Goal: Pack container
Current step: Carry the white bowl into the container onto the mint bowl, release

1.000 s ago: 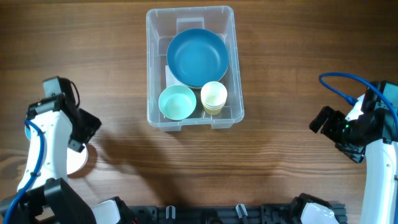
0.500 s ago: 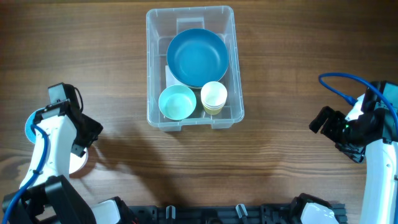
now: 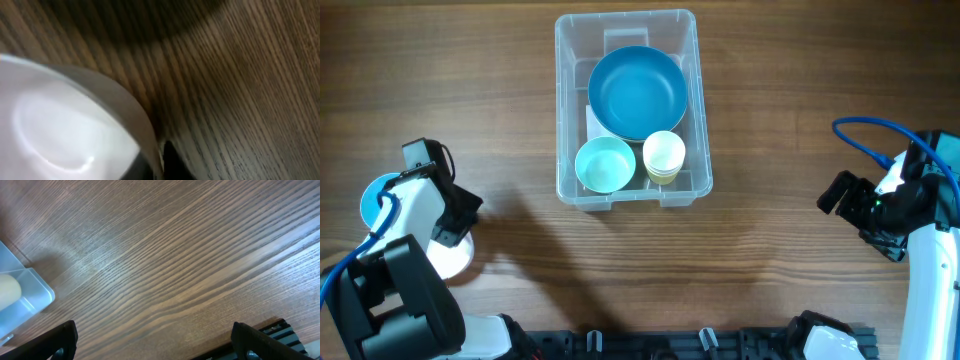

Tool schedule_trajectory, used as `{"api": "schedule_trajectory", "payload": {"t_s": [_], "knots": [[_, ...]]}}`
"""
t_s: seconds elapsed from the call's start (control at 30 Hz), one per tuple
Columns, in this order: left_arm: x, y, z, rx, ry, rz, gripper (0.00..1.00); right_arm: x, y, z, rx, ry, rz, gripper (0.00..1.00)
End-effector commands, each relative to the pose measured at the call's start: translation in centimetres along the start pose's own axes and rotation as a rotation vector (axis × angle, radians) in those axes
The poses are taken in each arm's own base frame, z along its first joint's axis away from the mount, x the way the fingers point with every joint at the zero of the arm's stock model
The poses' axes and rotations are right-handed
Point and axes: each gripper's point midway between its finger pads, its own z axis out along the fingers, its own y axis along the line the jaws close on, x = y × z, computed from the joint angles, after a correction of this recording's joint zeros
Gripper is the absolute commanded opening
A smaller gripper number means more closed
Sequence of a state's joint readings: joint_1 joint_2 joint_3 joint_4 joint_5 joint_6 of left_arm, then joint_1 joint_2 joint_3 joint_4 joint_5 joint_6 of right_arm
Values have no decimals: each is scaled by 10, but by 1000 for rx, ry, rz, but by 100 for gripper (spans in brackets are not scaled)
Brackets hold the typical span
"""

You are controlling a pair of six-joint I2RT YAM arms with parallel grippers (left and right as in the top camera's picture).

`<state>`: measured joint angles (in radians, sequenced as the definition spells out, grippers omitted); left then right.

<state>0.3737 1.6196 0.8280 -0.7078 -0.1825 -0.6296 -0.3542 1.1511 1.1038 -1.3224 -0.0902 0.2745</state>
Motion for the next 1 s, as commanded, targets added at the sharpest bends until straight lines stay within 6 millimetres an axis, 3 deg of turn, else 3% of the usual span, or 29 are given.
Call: {"api": "schedule_trajectory", "payload": {"t_s": [0.0, 0.13, 0.23, 0.3, 0.4, 0.5, 0.57, 0.67, 0.77, 0.9, 0.97], "knots": [[1, -2, 3, 13, 11, -10, 4, 2, 3, 1, -14, 10, -16, 100], [0, -27, -21, 103, 50, 13, 4, 2, 3, 1, -15, 7, -17, 100], [0, -63, -63, 227, 58, 69, 4, 2, 3, 1, -15, 6, -17, 100], [2, -93, -121, 295, 18, 162, 4, 2, 3, 1, -15, 7, -17, 100], [14, -127, -186, 384, -45, 295, 4, 2, 3, 1, -15, 7, -16, 100], [52, -170, -262, 519, -145, 472, 4, 2, 3, 1, -15, 6, -17, 100], [80, -188, -285, 572, -190, 541, 4, 1, 3, 1, -16, 5, -17, 100], [142, -209, -292, 618, -170, 707, 4, 1, 3, 1, -15, 6, -17, 100], [180, -222, -276, 585, -132, 805, 4, 2, 3, 1, -16, 6, -17, 100], [209, -235, -240, 496, -81, 881, 4, 2, 3, 1, -16, 7, -16, 100], [213, -237, -226, 460, -66, 892, 4, 2, 3, 1, -15, 7, -17, 100]]}}
